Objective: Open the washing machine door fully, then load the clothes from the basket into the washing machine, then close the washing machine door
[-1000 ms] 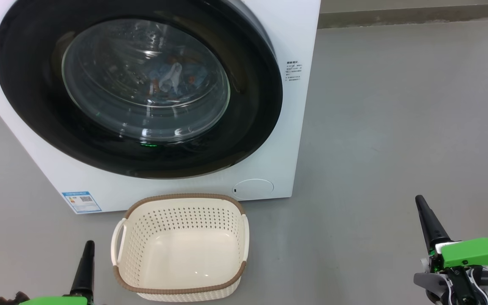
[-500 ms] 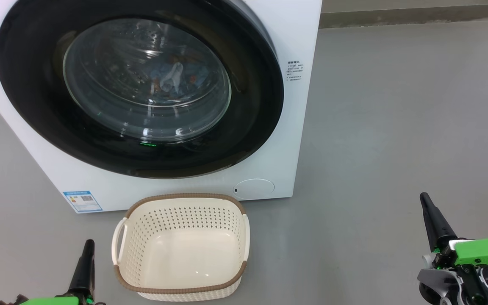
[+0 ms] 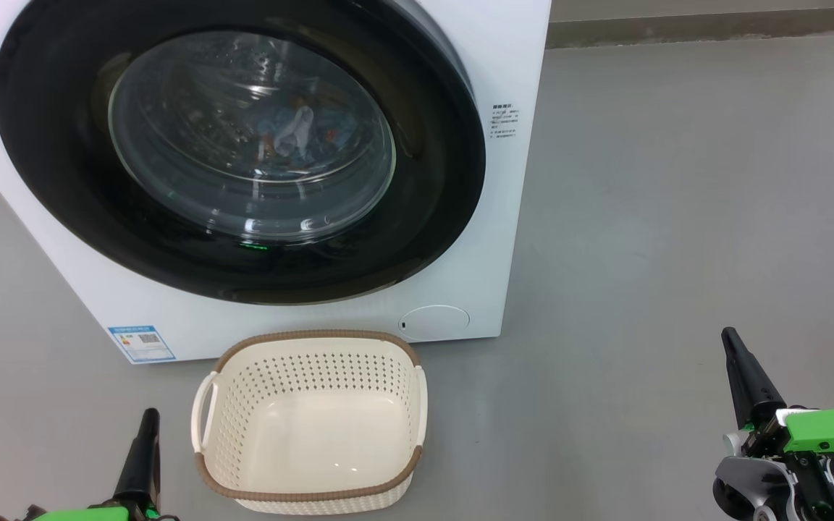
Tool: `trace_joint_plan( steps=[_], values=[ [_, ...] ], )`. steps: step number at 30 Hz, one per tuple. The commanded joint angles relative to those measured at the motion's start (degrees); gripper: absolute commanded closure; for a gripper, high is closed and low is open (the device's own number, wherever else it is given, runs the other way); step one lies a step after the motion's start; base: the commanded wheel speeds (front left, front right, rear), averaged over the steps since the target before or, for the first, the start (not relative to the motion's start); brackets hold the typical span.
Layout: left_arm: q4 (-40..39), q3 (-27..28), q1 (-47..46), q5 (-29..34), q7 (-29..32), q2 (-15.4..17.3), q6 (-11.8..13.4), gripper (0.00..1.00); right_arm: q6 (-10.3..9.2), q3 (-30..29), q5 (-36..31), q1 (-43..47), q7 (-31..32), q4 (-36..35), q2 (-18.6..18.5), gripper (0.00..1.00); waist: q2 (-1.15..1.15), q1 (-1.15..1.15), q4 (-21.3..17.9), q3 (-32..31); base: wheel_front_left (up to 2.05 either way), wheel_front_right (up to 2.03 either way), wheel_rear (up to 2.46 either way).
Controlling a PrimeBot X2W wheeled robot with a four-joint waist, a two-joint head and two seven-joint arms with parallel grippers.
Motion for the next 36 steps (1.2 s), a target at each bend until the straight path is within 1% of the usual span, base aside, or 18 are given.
trace_joint_plan(
  steps=[1,36],
  values=[
    [-1.61,1.89,-2.76,-0.44,0.42,0.46,-0.38,1.00,0.02,1.02,0.04,-0.19,0.46,-1.79,-0.51,1.00,0.00,0.00,0.00,0.00,0.00,0.00,0.00],
    [-1.62,1.89,-2.76,-0.44,0.42,0.46,-0.38,1.00,0.02,1.02,0.04,-0.19,0.47,-1.79,-0.50,1.00,0.00,0.00,0.00,0.00,0.00,0.00,0.00]
  ],
)
